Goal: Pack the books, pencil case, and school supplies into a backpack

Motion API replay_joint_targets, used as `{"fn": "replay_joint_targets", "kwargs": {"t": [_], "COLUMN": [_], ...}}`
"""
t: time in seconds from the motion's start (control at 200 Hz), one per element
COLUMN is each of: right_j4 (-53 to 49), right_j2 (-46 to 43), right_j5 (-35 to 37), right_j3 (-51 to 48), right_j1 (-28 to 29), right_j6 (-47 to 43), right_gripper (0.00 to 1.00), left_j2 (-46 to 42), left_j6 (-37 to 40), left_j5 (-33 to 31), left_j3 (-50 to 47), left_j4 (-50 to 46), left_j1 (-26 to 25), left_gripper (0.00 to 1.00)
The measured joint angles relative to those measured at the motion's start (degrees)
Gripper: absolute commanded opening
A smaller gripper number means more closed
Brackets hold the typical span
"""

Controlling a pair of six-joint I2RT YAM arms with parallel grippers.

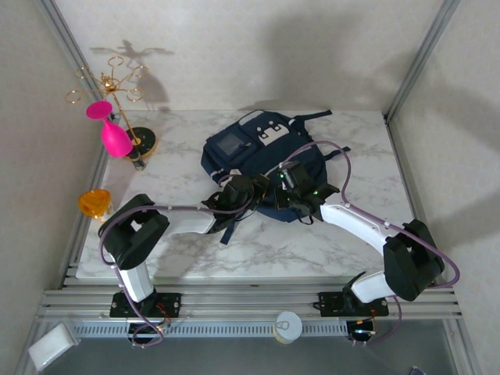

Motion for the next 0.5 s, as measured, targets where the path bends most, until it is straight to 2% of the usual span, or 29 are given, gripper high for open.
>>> {"fn": "replay_joint_targets", "kwargs": {"t": [0.05,0.305,0.501], "right_j4": [-0.04,-2.84,-4.37], "right_j2": [0.0,-0.07,-0.61], "right_j5": [0.42,3.34,3.65], "right_j3": [0.0,0.59,1.55], "right_j1": [0.02,0.66,-1.16], "right_j6": [-0.04,-0.9,-1.64], "right_gripper": [0.0,0.0,0.0], "left_j2": [0.28,-2.62,-9.6], "left_j6": [0.0,4.72,13.77], "left_j5": [-0.79,-0.59,3.61], "left_j3": [0.0,-2.97,-6.43], "left_j4": [-0.37,-0.79,-6.8], "left_j1": [0.02,0.68,5.46], "left_gripper": [0.0,0.0,0.0]}}
